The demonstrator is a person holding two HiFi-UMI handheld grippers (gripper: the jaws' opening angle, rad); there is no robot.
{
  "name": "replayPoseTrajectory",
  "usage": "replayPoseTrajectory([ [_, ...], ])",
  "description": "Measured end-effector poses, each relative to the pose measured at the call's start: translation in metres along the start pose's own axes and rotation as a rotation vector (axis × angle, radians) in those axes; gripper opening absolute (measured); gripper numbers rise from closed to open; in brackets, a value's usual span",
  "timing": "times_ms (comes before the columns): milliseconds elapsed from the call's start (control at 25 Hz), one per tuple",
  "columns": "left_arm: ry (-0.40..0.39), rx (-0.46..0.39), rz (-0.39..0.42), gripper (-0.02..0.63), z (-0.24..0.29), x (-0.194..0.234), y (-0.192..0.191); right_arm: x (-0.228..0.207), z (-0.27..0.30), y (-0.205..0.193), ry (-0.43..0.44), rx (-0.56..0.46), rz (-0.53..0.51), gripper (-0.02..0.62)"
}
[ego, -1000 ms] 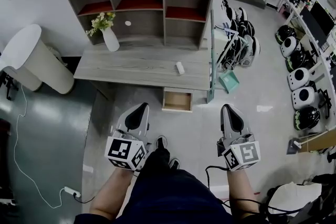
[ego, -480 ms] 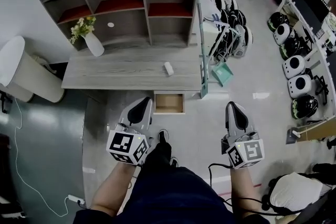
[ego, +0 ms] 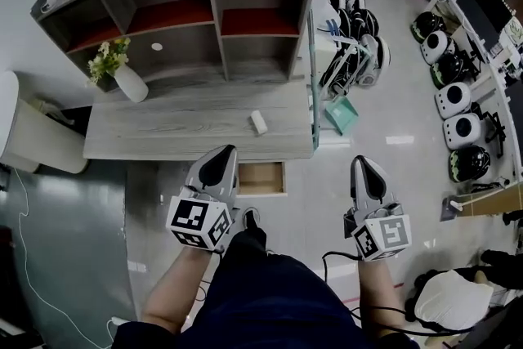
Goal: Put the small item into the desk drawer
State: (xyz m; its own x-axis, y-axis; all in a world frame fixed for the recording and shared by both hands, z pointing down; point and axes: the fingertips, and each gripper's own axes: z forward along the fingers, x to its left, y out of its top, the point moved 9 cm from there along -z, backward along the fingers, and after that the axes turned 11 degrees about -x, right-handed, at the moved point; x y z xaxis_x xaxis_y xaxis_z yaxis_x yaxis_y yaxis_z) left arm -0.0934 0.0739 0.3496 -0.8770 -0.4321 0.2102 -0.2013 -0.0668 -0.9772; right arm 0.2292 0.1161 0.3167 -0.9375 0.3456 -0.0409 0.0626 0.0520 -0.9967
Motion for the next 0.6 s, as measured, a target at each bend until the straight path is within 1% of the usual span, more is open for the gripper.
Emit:
replayPoseTrajectory([
  [120,-0.017,0.014,-0.005,0.006,0.022,0.015,-0.004,-0.003,0.022,-0.002,-0.015,0.016,-0.008,0.006],
  [200,-0.034,0.029,0.009,0.006,0.035,0.025,-0.009,-0.005,0.038,-0.006,-0.021,0.023,-0.008,0.006],
  [360,-0.064,0.077,0.022,0.006,0.058,0.039,-0.022,-0.008,0.068,-0.014,-0.039,0.026,0.008,0.006],
  [600,-0.039,0.152,0.015,0.006,0.086,0.054,-0.048,-0.017,0.100,-0.033,-0.011,0.067,0.029,0.006],
])
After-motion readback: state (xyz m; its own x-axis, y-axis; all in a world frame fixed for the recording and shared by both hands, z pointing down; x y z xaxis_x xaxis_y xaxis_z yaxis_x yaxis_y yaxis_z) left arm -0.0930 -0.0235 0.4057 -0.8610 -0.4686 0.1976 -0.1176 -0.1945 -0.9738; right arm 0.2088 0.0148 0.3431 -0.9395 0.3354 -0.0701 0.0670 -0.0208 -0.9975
